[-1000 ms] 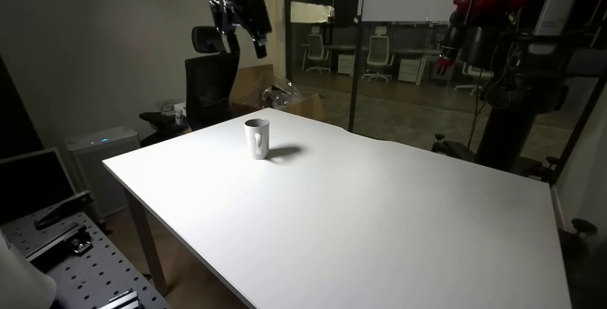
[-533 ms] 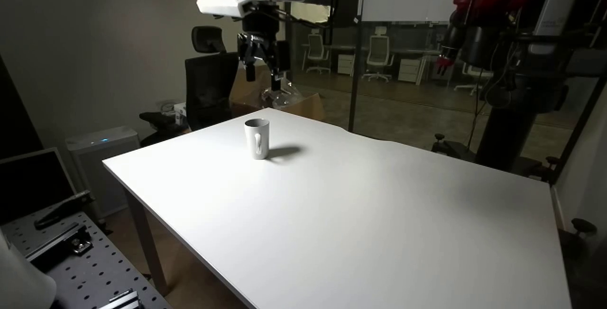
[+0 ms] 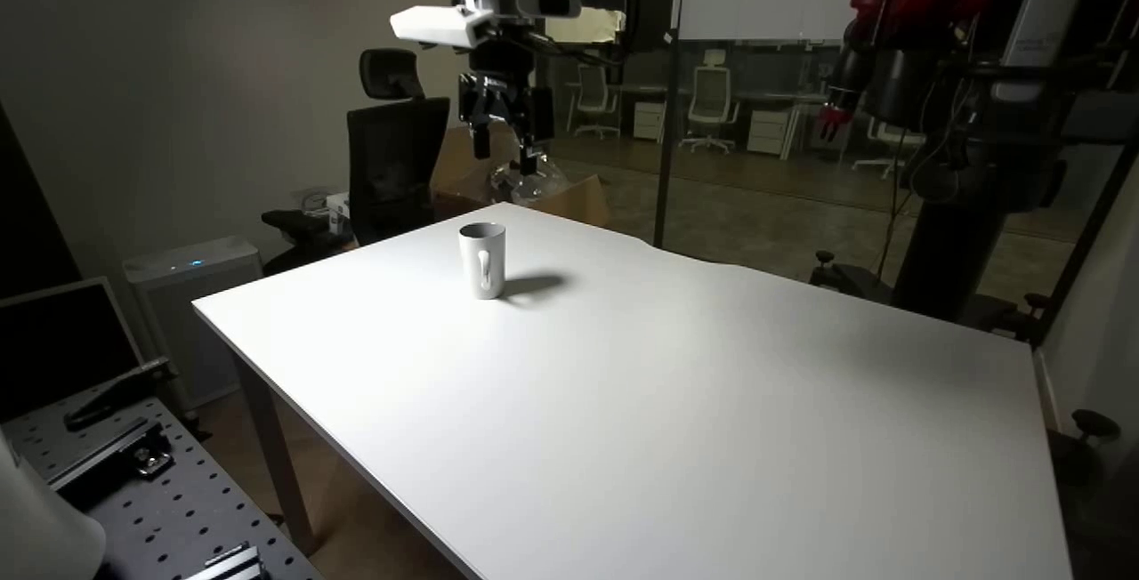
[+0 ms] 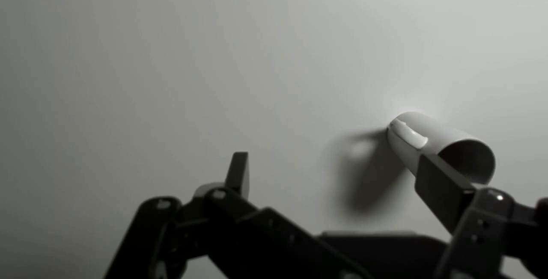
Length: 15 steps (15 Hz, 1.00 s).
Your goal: Move the white mug to the center of the table
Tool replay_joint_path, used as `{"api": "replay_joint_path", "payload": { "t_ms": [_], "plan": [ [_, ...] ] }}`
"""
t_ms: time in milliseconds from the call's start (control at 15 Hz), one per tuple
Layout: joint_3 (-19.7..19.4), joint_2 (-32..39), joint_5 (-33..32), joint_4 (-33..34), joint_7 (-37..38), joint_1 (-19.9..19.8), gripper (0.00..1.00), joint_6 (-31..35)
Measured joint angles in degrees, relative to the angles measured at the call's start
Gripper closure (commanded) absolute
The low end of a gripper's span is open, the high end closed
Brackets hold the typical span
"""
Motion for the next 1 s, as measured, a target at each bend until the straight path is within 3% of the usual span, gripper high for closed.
{"api": "replay_joint_path", "payload": {
  "t_ms": [267, 667, 1000],
  "plan": [
    [2.1, 12.3, 0.4, 11.5, 0.7, 1.1, 0.0, -1.0],
    [5.2, 30.9, -0.6, 29.7, 1.8, 4.4, 0.0, -9.7],
    [5.2, 35.8, -1.5, 34.9, 3.1, 6.0, 0.0, -11.2]
  ]
}}
